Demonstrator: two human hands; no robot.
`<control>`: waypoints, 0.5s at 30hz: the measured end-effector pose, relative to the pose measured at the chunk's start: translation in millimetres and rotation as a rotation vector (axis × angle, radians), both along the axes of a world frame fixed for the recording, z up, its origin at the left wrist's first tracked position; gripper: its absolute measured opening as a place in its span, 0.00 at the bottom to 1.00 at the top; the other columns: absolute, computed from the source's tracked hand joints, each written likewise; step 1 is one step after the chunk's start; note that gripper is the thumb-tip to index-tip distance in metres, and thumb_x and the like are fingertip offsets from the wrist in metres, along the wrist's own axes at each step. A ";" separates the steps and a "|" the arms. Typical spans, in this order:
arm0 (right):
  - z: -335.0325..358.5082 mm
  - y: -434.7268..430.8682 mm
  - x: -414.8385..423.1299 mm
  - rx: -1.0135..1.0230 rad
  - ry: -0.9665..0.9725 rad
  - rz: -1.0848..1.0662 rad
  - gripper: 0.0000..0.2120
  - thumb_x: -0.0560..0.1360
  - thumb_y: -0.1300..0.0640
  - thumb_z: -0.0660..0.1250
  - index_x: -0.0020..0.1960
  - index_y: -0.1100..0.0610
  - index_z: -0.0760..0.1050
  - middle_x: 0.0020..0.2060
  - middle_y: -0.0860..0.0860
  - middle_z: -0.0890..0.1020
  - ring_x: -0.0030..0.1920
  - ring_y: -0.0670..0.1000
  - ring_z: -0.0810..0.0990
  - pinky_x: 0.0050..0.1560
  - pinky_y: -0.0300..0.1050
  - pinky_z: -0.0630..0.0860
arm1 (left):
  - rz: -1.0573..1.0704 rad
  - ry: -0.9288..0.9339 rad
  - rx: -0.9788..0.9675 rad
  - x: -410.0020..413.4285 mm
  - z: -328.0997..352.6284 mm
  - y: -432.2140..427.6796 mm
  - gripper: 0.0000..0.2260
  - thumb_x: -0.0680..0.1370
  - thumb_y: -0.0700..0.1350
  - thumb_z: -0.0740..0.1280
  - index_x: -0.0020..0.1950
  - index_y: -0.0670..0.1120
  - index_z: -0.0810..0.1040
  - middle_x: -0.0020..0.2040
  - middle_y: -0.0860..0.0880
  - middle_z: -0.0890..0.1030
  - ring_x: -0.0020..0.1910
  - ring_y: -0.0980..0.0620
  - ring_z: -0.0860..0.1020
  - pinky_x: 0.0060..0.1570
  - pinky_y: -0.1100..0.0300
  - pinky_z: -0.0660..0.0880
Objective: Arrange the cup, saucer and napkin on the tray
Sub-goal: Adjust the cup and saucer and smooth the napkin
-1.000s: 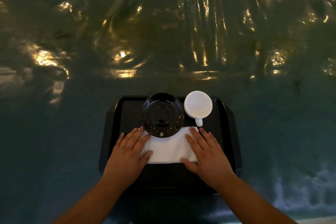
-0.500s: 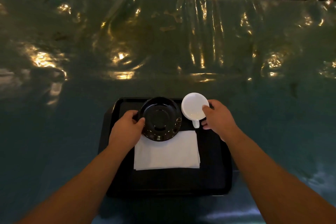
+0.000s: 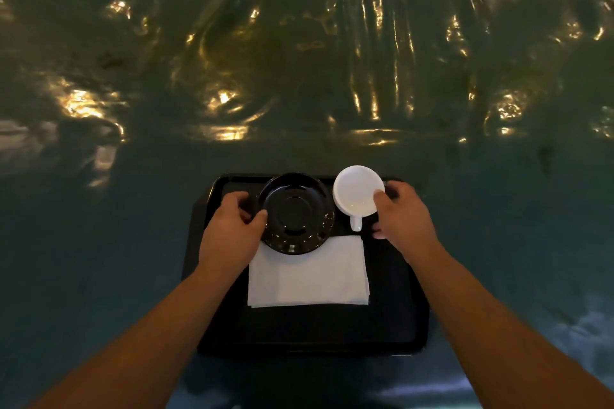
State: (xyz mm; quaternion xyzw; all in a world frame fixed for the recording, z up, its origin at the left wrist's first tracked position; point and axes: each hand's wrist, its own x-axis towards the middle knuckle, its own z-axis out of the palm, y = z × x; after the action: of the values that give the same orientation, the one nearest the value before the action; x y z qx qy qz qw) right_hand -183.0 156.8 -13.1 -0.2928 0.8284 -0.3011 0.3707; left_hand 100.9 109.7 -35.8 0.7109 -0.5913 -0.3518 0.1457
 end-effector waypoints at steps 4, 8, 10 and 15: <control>5.4 65.2 2.7 -0.363 0.517 0.276 0.04 0.78 0.49 0.63 0.52 0.45 0.72 0.43 0.41 0.73 0.42 0.43 0.74 0.40 0.37 0.69 | -0.108 -0.034 -0.291 19.9 4.4 57.5 0.14 0.77 0.57 0.68 0.59 0.56 0.72 0.51 0.58 0.71 0.44 0.60 0.74 0.40 0.66 0.68; -22.6 110.9 23.0 -0.380 0.628 0.807 0.17 0.79 0.49 0.64 0.65 0.55 0.77 0.60 0.52 0.78 0.62 0.53 0.75 0.64 0.49 0.74 | -0.464 -0.219 -0.399 42.4 -21.0 95.8 0.17 0.77 0.59 0.65 0.60 0.50 0.76 0.63 0.52 0.74 0.59 0.51 0.74 0.58 0.55 0.73; -36.3 117.0 29.5 -0.245 0.644 0.924 0.26 0.80 0.44 0.63 0.76 0.53 0.70 0.74 0.55 0.72 0.75 0.58 0.68 0.74 0.58 0.67 | -0.520 -0.268 -0.358 45.7 -30.7 101.6 0.21 0.78 0.60 0.65 0.66 0.50 0.76 0.71 0.49 0.73 0.66 0.47 0.73 0.65 0.48 0.72; -54.8 116.3 28.7 -0.105 0.670 0.986 0.31 0.83 0.38 0.57 0.82 0.50 0.59 0.83 0.52 0.56 0.82 0.57 0.50 0.79 0.60 0.52 | -0.614 -0.370 -0.343 49.1 -42.6 104.7 0.23 0.80 0.61 0.61 0.72 0.52 0.74 0.78 0.49 0.68 0.73 0.44 0.69 0.68 0.43 0.69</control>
State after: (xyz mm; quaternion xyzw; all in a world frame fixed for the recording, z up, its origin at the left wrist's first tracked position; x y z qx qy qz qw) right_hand -154.3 273.1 -67.9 -0.7398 0.6504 -0.0254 0.1703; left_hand 150.0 214.4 -78.4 0.5178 -0.8428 -0.1411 0.0412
